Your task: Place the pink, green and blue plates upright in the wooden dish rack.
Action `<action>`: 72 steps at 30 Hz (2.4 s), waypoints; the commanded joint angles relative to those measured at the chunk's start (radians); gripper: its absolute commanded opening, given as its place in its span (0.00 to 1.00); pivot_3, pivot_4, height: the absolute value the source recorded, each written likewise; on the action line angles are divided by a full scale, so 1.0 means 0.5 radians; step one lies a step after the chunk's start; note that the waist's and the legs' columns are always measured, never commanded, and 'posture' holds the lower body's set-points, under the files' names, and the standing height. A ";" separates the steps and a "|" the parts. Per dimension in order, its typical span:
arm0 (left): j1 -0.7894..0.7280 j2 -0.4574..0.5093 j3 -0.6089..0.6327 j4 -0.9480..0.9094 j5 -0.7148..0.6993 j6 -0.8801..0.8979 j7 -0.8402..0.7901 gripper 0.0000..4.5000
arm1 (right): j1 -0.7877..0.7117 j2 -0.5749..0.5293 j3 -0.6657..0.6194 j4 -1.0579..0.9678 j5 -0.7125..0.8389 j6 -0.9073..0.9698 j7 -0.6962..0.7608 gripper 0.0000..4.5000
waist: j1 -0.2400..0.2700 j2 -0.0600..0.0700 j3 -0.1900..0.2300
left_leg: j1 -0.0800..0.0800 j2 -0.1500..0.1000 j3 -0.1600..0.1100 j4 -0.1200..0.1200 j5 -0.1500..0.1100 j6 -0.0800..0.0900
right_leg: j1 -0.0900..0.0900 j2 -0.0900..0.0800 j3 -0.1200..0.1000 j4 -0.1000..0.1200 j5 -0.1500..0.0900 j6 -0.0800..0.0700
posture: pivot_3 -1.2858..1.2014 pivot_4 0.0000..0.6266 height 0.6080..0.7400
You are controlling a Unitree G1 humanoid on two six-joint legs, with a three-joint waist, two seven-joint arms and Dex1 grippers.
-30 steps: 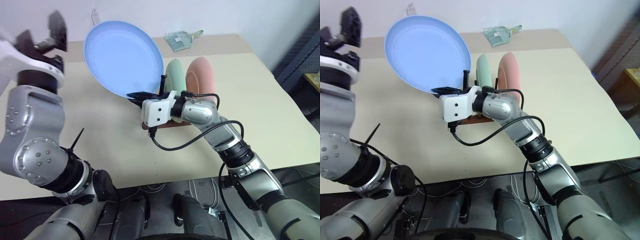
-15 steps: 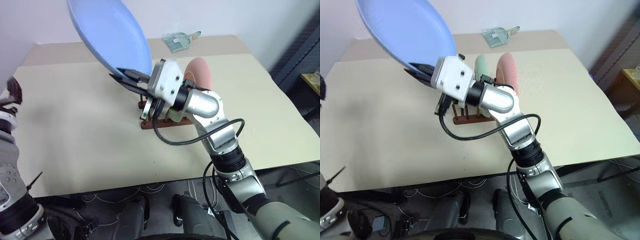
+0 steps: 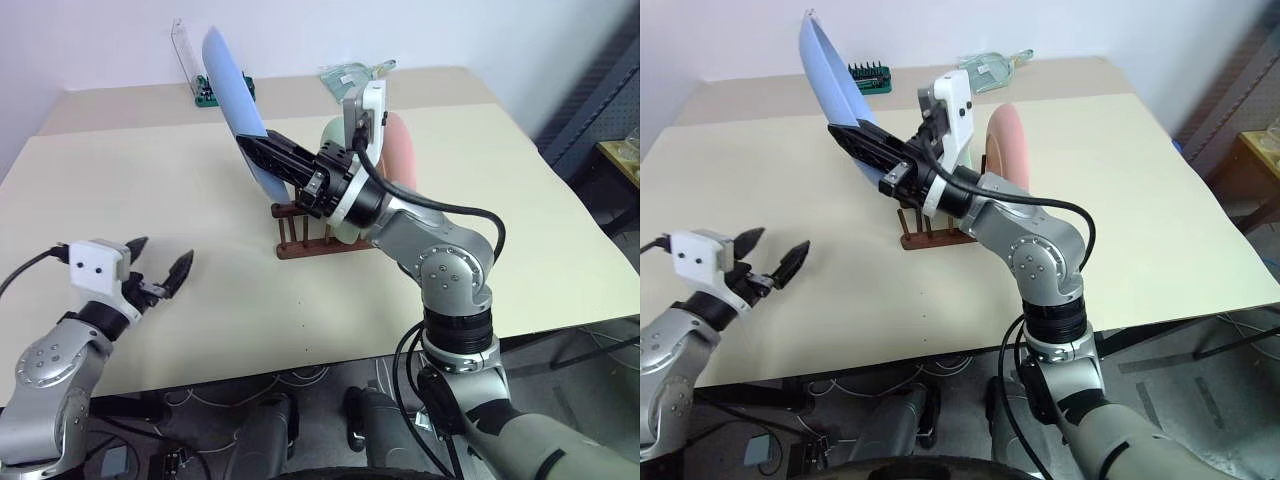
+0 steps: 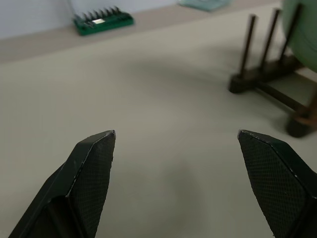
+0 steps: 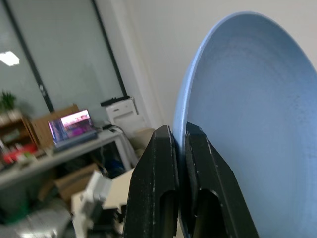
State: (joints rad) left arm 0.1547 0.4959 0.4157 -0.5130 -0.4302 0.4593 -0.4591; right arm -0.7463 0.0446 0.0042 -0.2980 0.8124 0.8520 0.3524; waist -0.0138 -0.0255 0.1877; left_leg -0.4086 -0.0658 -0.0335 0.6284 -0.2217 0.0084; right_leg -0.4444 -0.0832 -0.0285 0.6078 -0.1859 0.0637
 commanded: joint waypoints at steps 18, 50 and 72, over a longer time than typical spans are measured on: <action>-0.026 -0.031 -0.065 -0.096 -0.025 -0.048 0.043 0.90 | 0.030 0.116 -0.196 -0.061 0.252 0.111 -0.597 0.00 | -0.001 0.003 0.002 | -0.003 0.004 0.001 -0.006 0.001 0.007 | 0.002 0.002 -0.006 -0.018 0.002 0.000 | 0.52 0.24 1.00; -0.057 -0.050 -0.109 -0.078 -0.016 -0.066 0.060 0.91 | -0.096 -0.202 0.007 -0.051 0.008 -0.073 -0.419 0.75 | -0.001 0.007 0.004 | -0.004 0.008 0.003 -0.010 0.001 0.009 | 0.002 0.003 -0.010 -0.024 0.001 0.001 | 0.52 0.24 1.00; -0.147 -0.041 -0.292 0.222 0.124 -0.239 -0.048 0.91 | 0.909 -1.750 -0.870 0.373 -0.475 -0.820 1.010 0.75 | 0.053 0.017 0.010 | -0.016 0.017 0.012 0.004 -0.010 0.018 | 0.005 0.000 -0.024 -0.038 0.004 0.002 | 0.52 0.24 1.00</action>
State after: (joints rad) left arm 0.0787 0.4681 0.2663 -0.4126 -0.3814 0.3718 -0.4750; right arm -0.3219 -0.8240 -0.4103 -0.1304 0.6078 0.4876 0.8433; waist 0.0127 -0.0169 0.1927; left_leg -0.4162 -0.0573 -0.0268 0.6304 -0.2266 0.0173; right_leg -0.4421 -0.0832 -0.0405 0.5888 -0.1836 0.0648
